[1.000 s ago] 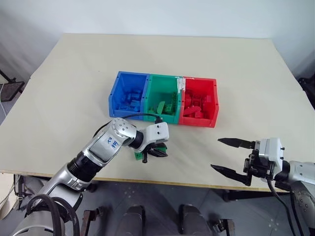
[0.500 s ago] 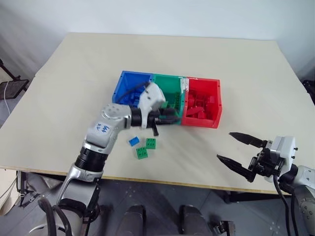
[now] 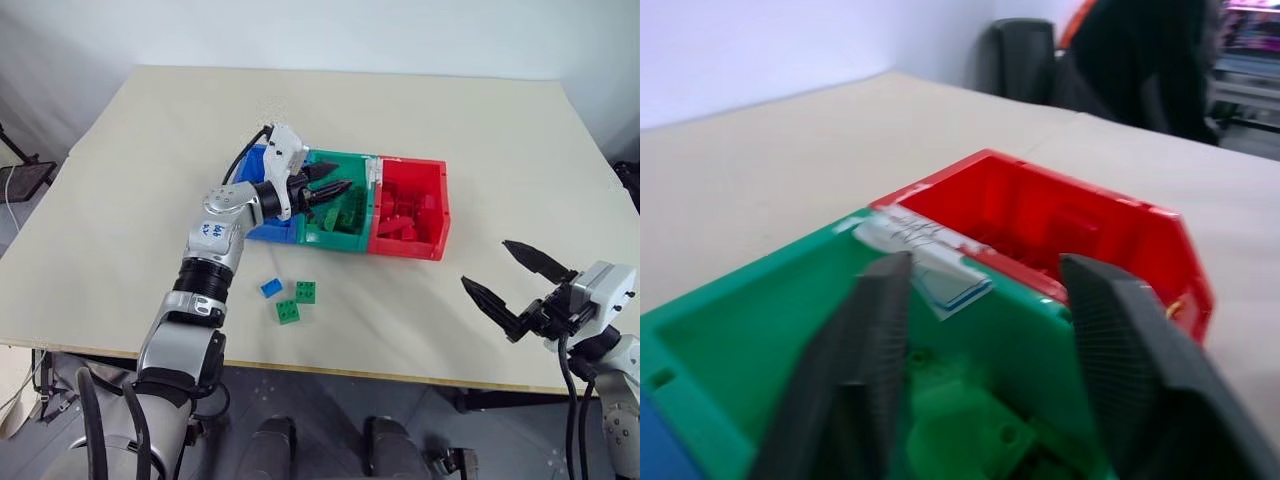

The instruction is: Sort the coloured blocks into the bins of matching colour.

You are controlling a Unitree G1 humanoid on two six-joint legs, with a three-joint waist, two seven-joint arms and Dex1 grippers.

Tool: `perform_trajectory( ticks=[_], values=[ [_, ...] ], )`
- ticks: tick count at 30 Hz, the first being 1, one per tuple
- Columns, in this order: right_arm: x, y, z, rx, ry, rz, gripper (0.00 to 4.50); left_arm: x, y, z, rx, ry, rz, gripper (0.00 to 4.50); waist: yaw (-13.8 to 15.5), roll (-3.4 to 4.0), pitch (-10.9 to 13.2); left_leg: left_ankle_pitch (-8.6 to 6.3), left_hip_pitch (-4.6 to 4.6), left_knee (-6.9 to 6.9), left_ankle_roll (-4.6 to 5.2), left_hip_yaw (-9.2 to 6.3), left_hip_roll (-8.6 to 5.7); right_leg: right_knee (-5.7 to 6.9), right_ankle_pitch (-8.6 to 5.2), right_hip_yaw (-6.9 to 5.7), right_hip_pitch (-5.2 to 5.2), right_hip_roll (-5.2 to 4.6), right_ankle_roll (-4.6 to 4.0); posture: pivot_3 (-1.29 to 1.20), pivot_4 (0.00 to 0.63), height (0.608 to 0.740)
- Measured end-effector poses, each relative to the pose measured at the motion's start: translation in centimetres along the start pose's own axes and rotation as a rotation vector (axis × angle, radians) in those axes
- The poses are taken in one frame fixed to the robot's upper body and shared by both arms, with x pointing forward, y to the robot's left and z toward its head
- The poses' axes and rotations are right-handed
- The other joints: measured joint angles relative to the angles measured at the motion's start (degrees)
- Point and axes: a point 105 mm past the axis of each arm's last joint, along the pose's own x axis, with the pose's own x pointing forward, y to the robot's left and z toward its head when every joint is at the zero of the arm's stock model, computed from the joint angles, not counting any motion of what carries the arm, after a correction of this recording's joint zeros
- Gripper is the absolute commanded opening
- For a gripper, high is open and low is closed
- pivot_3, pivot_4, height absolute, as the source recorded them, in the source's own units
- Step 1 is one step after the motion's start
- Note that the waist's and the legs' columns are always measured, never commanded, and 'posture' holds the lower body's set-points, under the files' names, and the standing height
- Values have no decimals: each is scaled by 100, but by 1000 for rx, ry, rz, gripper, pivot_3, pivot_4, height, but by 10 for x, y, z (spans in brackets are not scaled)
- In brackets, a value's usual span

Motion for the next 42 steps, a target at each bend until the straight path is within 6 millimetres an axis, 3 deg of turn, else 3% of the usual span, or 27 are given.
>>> perform_trajectory(
  ticks=[3,8,13,18,20,23,26,28,35,39,42],
  values=[
    [6,4,-2,7,-2,41,4500,-7,-1,-2,23,-5,-8,4427,-30,0,0,0,1,0,0,0,0,4,0,0,0,0,0,0,150,740],
    [15,14,-7,23,12,153,4500,-53,3,-2,109,-37,42,4471,-150,0,0,2,2,-9,-3,0,4,5,0,1,-7,0,-1,0,150,740],
    [23,26,-17,16,65,323,4500,-141,-1,-5,199,-14,138,4471,-255,1,-1,2,6,-15,-3,-2,7,2,-1,0,-4,-1,-2,0,150,740],
    [32,32,-28,-4,105,482,4500,-231,-13,-35,154,180,292,4471,-256,0,-1,1,11,-15,-1,1,10,-4,-2,3,-1,-1,-4,0,150,740],
    [36,33,-31,-8,113,533,4500,-254,-21,-39,138,224,321,4471,-215,-3,-2,0,11,-13,-1,-4,9,-19,-2,1,2,-2,-5,0,150,740],
    [42,38,-34,-10,115,599,4500,-271,-31,-47,101,271,312,4471,-88,-3,-2,0,12,-7,0,-4,7,-19,-2,1,4,-4,-5,0,150,740],
    [45,37,-35,-14,119,623,4500,-269,-35,-50,94,292,279,4471,-6,-4,-3,0,11,-6,-1,-4,6,-20,-1,1,5,-5,-7,0,150,740],
    [45,34,-36,-13,122,621,4500,-256,-38,-48,97,289,232,4471,21,-4,-3,0,11,-7,-1,-4,6,-19,0,1,4,-5,-7,0,150,740],
    [39,26,-40,-24,147,587,4500,-175,-65,-43,56,340,-67,4471,10,-5,-4,1,12,-11,-3,-1,6,-12,-1,1,0,-2,-7,0,150,740],
    [32,24,-41,-23,160,549,4500,-131,-67,-49,88,446,-155,4471,2,-5,-3,2,11,-9,-4,2,6,-8,0,2,0,0,-7,0,150,740],
    [29,29,-41,-24,165,536,4500,-109,-62,-54,137,528,-166,4471,-31,-5,-3,2,10,-11,-4,3,6,9,-1,2,-2,2,-7,0,150,740]
  ],
)
